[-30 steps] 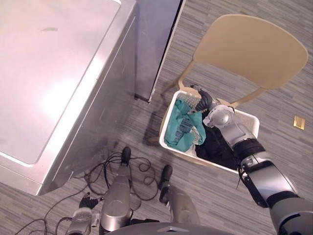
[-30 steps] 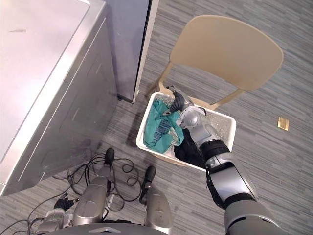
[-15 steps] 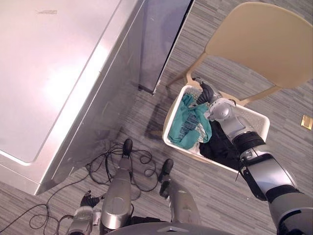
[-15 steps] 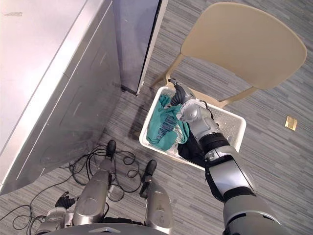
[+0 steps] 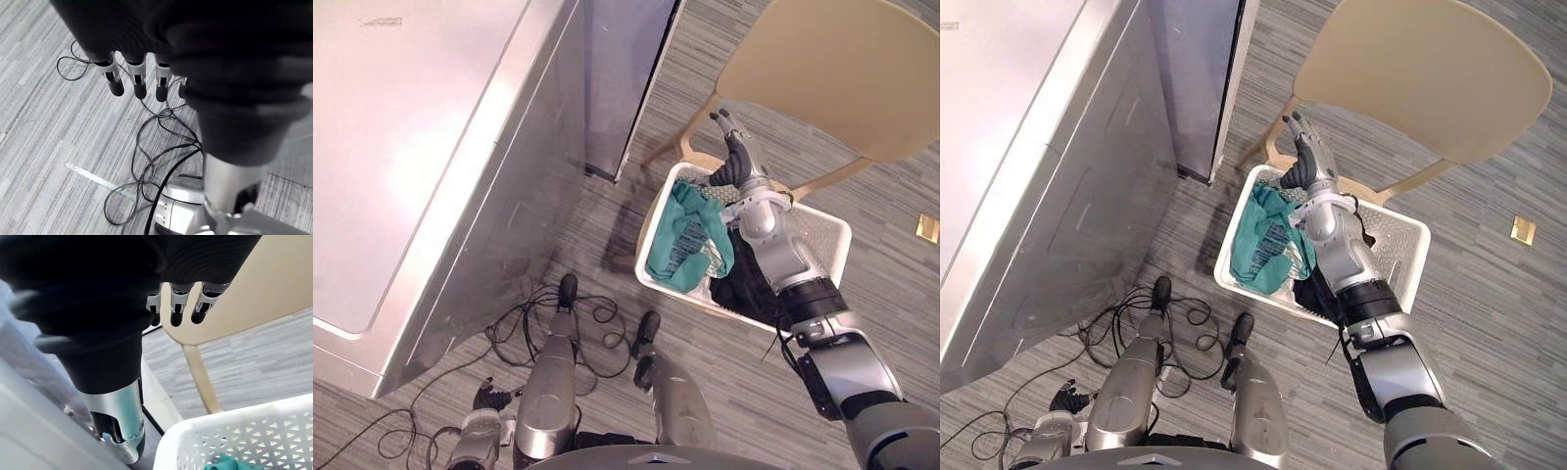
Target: Pick up the laundry basket with both hands and put the clothes into the washing machine.
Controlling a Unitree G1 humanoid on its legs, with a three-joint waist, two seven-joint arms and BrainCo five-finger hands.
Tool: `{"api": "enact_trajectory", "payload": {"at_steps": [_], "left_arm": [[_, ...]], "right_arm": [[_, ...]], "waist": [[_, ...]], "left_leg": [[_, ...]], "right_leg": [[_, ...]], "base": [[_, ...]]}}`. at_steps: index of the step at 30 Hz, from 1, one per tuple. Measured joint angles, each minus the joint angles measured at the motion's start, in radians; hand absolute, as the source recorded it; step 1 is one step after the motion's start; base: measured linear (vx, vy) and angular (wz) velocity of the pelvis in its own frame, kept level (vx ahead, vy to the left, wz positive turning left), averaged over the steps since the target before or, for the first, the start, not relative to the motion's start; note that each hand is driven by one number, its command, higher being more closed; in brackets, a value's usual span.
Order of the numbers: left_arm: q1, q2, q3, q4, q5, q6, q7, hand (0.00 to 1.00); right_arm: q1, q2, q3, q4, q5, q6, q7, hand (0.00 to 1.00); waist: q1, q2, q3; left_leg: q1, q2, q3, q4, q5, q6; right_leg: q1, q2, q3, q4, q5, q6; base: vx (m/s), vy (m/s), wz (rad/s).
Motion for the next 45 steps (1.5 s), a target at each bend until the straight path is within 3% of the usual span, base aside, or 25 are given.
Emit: {"api": "enact_trajectory", "payload": {"at_steps": [12,18,24,32,36,45], "left_arm": [[0.0,0.002,0.013,-0.001,0.002,0.003,-0.004,0.0],[0.0,0.016,0.02,0.0,0.002,0.003,-0.005,0.0],[0.0,0.022,0.019,-0.001,0.021,0.003,-0.006,0.0],[0.0,0.029,-0.003,0.0,0.02,0.001,-0.004,0.0],[0.0,0.035,-0.02,0.001,0.019,0.0,-0.003,0.0],[0.0,0.039,-0.042,0.003,0.018,-0.002,0.003,0.0]], "right_arm": [[0.256,0.0,0.003,-0.224,-0.049,-0.047,0.038,0.0],[0.349,-0.001,0.003,-0.267,-0.077,-0.069,0.066,0.0],[0.379,-0.001,0.005,-0.262,-0.077,-0.08,0.069,0.0],[0.321,0.005,0.051,-0.095,-0.118,-0.073,0.07,0.0],[0.249,0.021,0.054,0.05,-0.119,-0.044,0.069,0.0],[0.129,0.043,0.071,0.207,-0.115,-0.008,0.061,0.0]], "waist": [[-0.024,-0.012,0.006],[-0.042,-0.036,0.016],[-0.045,-0.039,0.018],[-0.041,-0.039,0.018],[-0.039,-0.039,0.018],[-0.034,-0.036,0.018]], "left_leg": [[0.001,0.001,0.008,0.0,0.0,0.0],[0.002,0.003,0.016,0.0,-0.001,0.0],[0.002,0.002,0.022,0.0,-0.001,0.001],[-0.001,0.002,0.023,0.0,-0.001,0.001],[-0.007,0.001,0.021,0.0,0.0,0.001],[-0.032,0.001,0.009,0.0,0.002,0.0]], "right_leg": [[-0.004,0.0,0.009,-0.002,0.0,0.0],[-0.007,0.001,0.014,-0.004,0.001,0.0],[-0.009,0.001,0.019,-0.004,0.002,0.001],[-0.014,0.0,0.021,-0.002,0.002,0.0],[-0.021,0.0,0.02,0.0,0.002,0.001],[-0.042,0.0,0.01,0.009,0.002,0.0]], "base": [[0.02,-0.019,-0.01],[0.03,-0.024,-0.03],[0.03,-0.024,-0.02],[0.03,-0.022,-0.01],[0.0,0.0,0.0],[0.03,-0.022,0.03]]}}
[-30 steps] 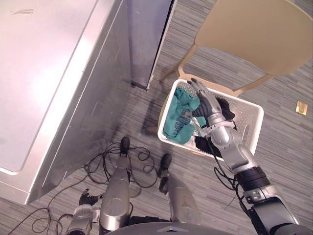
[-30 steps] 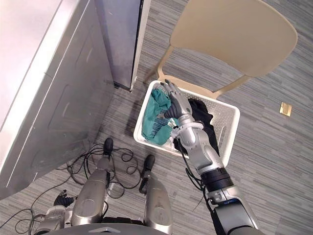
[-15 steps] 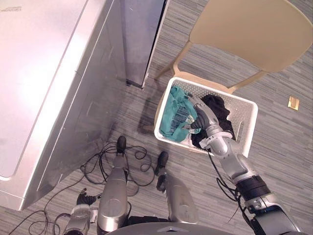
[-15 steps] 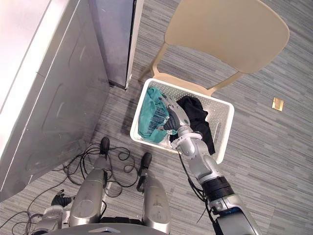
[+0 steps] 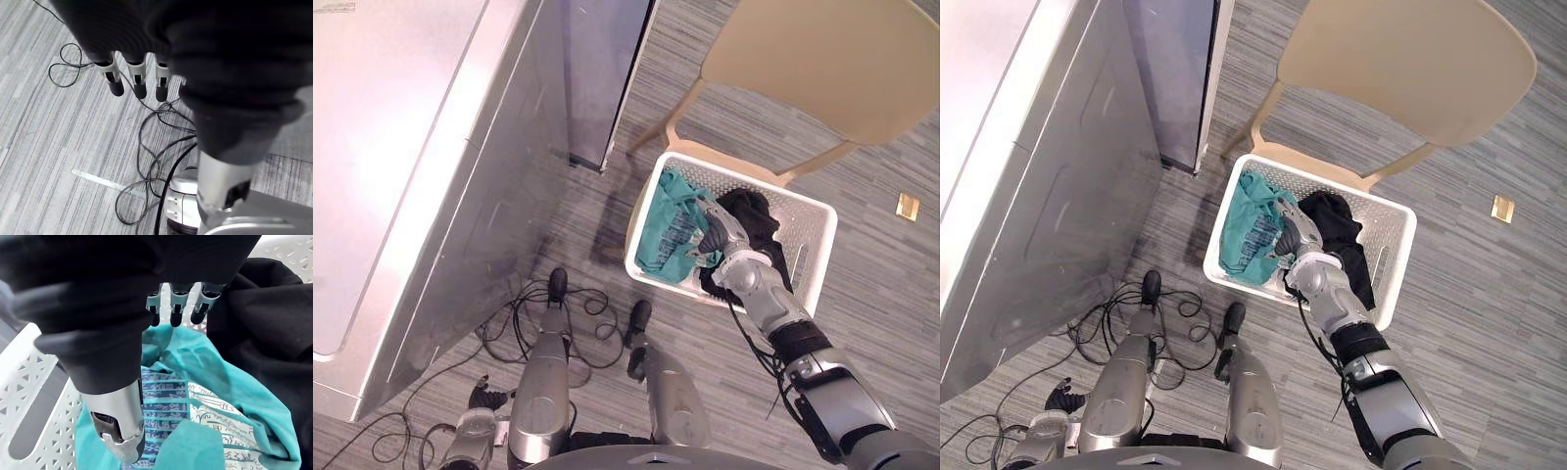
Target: Pick up the laundry basket with both hands and put the clothes into the washing machine.
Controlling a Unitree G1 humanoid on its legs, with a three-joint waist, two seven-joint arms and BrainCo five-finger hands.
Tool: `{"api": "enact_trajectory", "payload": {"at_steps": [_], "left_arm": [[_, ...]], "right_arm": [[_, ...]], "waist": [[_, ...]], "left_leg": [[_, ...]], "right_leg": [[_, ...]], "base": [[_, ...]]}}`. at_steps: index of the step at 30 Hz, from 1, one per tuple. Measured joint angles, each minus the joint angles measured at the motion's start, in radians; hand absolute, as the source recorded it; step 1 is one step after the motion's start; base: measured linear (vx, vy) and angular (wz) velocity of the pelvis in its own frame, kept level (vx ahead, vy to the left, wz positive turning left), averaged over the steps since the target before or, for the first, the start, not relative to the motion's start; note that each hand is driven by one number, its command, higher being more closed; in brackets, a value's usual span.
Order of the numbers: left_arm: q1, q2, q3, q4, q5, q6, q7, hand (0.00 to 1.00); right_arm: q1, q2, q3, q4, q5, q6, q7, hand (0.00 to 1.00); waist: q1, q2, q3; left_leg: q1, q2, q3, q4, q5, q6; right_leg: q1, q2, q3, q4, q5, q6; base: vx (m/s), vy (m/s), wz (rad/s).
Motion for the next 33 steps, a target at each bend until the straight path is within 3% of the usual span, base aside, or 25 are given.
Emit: {"api": "enact_trajectory", "payload": {"at_steps": [11,20,25,26,33], "left_arm": [[-0.026,-0.023,-0.019,0.002,-0.039,-0.009,0.003,0.0],[-0.06,-0.045,-0.021,0.007,-0.078,-0.013,0.023,0.0],[-0.088,-0.064,-0.015,0.005,-0.086,-0.02,0.028,0.0],[-0.092,-0.07,-0.011,-0.001,-0.088,-0.021,0.028,0.0],[-0.112,-0.102,0.012,-0.014,-0.098,-0.018,0.025,0.0]], "right_arm": [[-0.165,0.002,0.0,0.141,0.057,0.039,-0.035,0.0],[-0.293,-0.017,0.0,0.328,0.082,0.039,-0.043,0.0],[-0.321,-0.038,-0.001,0.367,0.081,0.038,-0.068,0.0],[-0.32,-0.04,-0.002,0.366,0.081,0.038,-0.069,1.0],[-0.318,-0.044,-0.001,0.362,0.062,0.046,-0.07,1.0]], "waist": [[0.032,0.04,0.009],[0.059,0.078,0.017],[0.071,0.085,0.015],[0.071,0.085,0.015],[0.072,0.085,0.015]], "left_leg": [[-0.102,-0.002,-0.028,0.029,0.008,-0.002],[-0.25,-0.001,-0.059,0.14,-0.025,-0.004],[-0.303,0.0,-0.059,0.182,-0.043,-0.003],[-0.308,0.0,-0.06,0.185,-0.046,-0.005],[-0.328,0.001,-0.057,0.201,-0.05,-0.005]], "right_leg": [[-0.082,-0.001,-0.023,0.017,0.0,-0.001],[-0.174,0.003,-0.051,0.044,-0.007,-0.016],[-0.213,0.002,-0.053,0.066,-0.009,-0.019],[-0.219,0.0,-0.054,0.071,-0.01,-0.02],[-0.235,-0.004,-0.058,0.088,-0.013,-0.022]], "base": [[0.01,-0.019,0.05],[-0.02,-0.016,0.06],[-0.02,-0.002,0.0],[0.0,0.0,0.0],[0.0,0.0,0.0]]}}
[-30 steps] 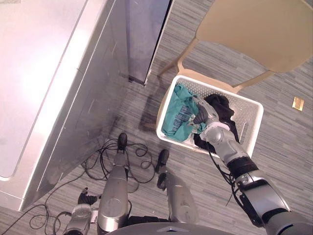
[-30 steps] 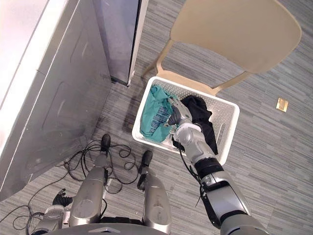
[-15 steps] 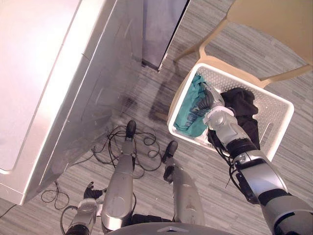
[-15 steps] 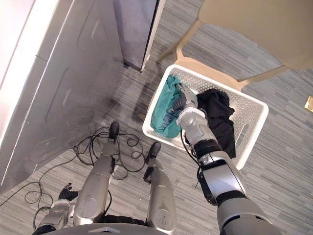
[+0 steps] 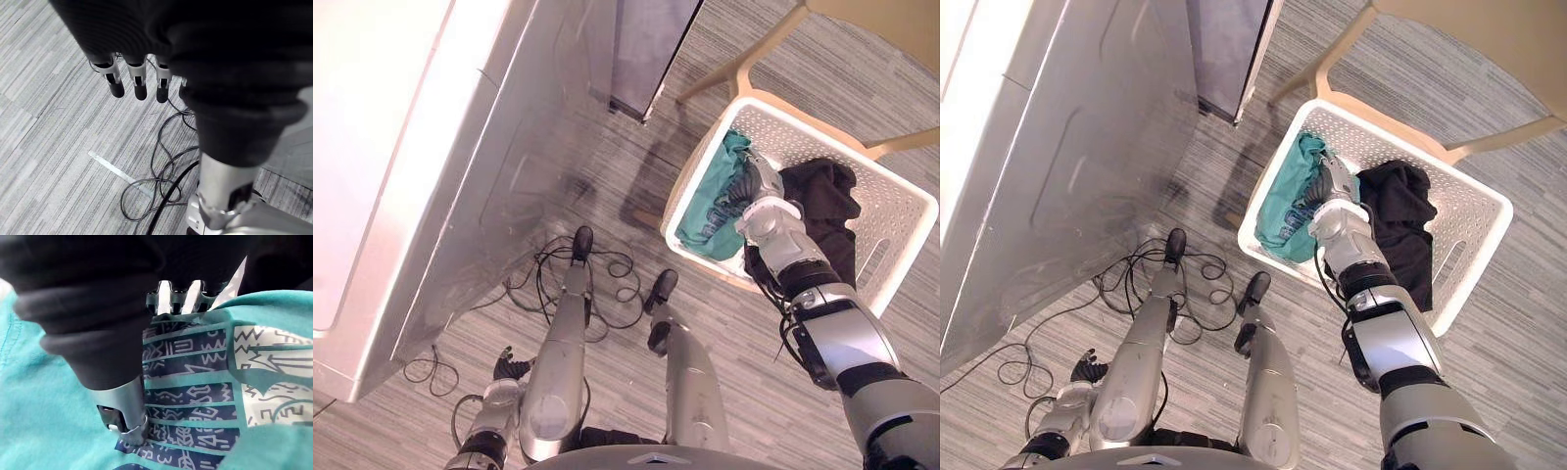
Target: Pick up the laundry basket with both hands and put the clothes into the washing machine.
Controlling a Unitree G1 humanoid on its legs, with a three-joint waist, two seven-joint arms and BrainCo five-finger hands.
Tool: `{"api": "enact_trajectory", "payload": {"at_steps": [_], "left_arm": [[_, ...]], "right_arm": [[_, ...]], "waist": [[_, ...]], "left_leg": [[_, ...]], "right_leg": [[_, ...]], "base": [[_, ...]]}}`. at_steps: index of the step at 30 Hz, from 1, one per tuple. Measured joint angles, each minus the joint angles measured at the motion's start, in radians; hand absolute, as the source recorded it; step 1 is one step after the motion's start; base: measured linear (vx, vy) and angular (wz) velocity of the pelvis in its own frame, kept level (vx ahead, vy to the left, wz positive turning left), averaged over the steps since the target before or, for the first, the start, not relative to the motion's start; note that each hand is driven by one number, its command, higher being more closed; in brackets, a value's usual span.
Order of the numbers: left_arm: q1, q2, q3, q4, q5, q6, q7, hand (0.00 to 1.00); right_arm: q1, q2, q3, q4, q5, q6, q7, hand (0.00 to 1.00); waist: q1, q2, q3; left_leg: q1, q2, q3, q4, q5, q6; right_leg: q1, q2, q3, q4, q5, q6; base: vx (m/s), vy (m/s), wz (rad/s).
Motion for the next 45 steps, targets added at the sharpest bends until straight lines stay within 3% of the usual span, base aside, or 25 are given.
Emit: {"api": "enact_trajectory", "payload": {"at_steps": [12,20,22,27,32,39,45], "left_arm": [[0.001,-0.001,0.002,0.003,-0.002,0.009,0.003,0.0],[0.009,0.001,-0.001,0.015,-0.009,0.021,0.019,0.0],[0.009,0.001,0.002,0.015,-0.01,0.023,0.019,0.0],[0.027,-0.013,0.065,0.008,-0.015,0.023,0.019,0.0],[0.052,-0.029,0.115,-0.019,-0.038,0.023,0.019,0.0],[0.07,-0.043,0.167,-0.091,-0.077,0.016,0.018,0.0],[0.073,-0.044,0.167,-0.098,-0.098,0.01,0.018,0.0]], "right_arm": [[0.023,0.06,-0.036,0.004,-0.024,0.018,-0.015,1.0],[0.066,0.133,-0.103,0.04,-0.001,0.019,-0.035,1.0],[0.077,0.157,-0.153,0.038,0.061,0.017,-0.045,1.0],[0.142,0.242,-0.356,-0.018,0.5,-0.025,-0.093,1.0],[0.2,0.315,-0.476,-0.113,0.823,-0.089,-0.126,1.0],[0.222,0.396,-0.553,-0.181,1.143,-0.143,-0.153,1.0],[0.239,0.432,-0.588,-0.325,1.285,-0.178,-0.163,1.0]], "waist": [[-0.003,-0.003,-0.006],[-0.002,-0.008,-0.041],[-0.001,-0.008,-0.041],[-0.006,-0.015,-0.046],[-0.017,-0.015,-0.046],[-0.028,-0.015,-0.046],[-0.028,-0.014,-0.045]], "left_leg": [[0.01,0.001,0.003,0.012,-0.003,0.001],[0.016,0.003,0.007,0.012,-0.001,-0.001],[0.021,0.003,0.011,0.01,-0.001,-0.001],[0.049,0.0,0.031,-0.004,0.001,0.0],[0.053,-0.001,0.036,-0.005,0.001,0.0],[0.09,-0.005,0.05,-0.022,0.001,-0.002],[0.126,-0.016,0.046,-0.026,0.008,-0.011]], "right_leg": [[0.007,0.002,0.004,0.013,-0.001,-0.001],[0.006,0.001,0.008,0.025,-0.005,-0.002],[0.007,-0.001,0.01,0.029,-0.005,-0.002],[0.005,-0.018,0.024,0.065,-0.024,-0.001],[-0.003,-0.03,0.015,0.099,-0.04,0.005],[-0.003,-0.054,0.005,0.178,-0.092,0.002],[0.01,-0.079,0.0,0.243,-0.143,0.001]], "base": [[0.01,-0.008,0.0],[0.0,0.0,0.0],[0.0,-0.011,-0.02],[0.0,-0.018,-0.03],[0.02,-0.037,0.04],[0.02,-0.055,0.08],[0.04,-0.052,0.11]]}}
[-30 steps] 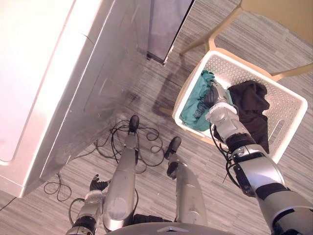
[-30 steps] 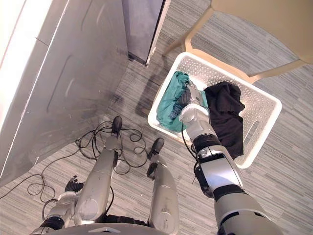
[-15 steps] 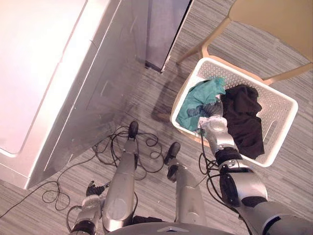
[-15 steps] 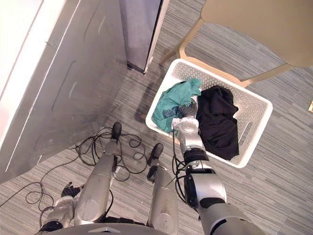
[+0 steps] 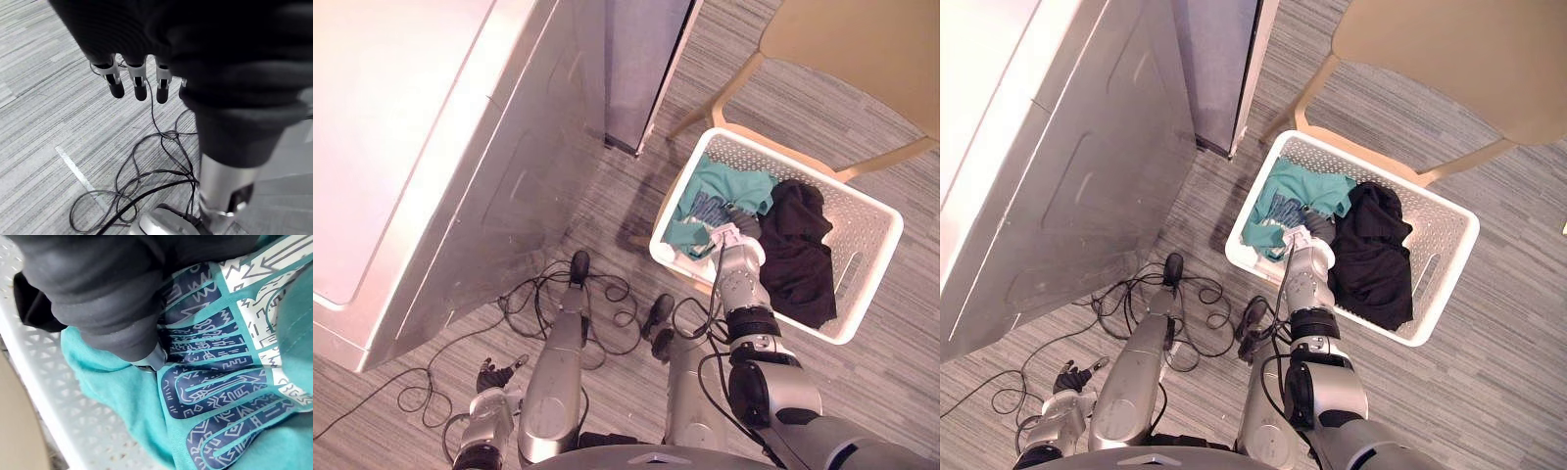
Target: Pick up the laundry basket with both hands and put the clothes into the washing machine.
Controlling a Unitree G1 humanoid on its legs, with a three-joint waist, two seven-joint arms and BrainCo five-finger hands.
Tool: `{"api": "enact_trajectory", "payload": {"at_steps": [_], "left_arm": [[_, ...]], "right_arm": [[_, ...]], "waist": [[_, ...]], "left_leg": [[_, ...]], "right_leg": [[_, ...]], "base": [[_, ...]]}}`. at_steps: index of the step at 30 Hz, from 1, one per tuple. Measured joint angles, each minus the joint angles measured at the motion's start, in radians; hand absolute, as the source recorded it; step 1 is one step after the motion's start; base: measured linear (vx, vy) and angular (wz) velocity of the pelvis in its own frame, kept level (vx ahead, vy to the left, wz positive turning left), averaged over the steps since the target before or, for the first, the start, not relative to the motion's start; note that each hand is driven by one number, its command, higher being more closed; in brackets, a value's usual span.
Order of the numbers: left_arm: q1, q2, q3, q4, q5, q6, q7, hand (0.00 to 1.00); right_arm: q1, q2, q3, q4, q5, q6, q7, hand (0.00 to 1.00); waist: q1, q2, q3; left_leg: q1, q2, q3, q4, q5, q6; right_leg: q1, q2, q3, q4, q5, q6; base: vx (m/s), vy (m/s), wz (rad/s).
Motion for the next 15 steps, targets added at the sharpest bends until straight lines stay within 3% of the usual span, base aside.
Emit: {"api": "enact_trajectory", "payload": {"at_steps": [9,15], "left_arm": [[0.029,0.006,0.001,0.003,0.0,0.004,-0.01,0.0],[0.055,0.005,0.011,0.022,0.006,0.026,-0.032,0.0]], "right_arm": [[0.094,0.043,0.037,-0.207,0.144,-0.083,0.01,1.0],[0.224,0.082,0.11,-0.354,0.19,-0.102,0.049,1.0]], "waist": [[-0.026,0.002,0.001],[-0.042,0.014,-0.017]], "left_leg": [[0.139,-0.033,-0.023,-0.013,-0.025,-0.004],[0.254,-0.047,-0.026,-0.037,-0.041,-0.004]], "right_leg": [[0.127,-0.048,-0.027,0.063,-0.076,0.005],[0.244,-0.066,-0.052,0.063,-0.107,0.017]], "base": [[0.03,-0.031,0.16],[0.01,-0.035,0.11]]}}
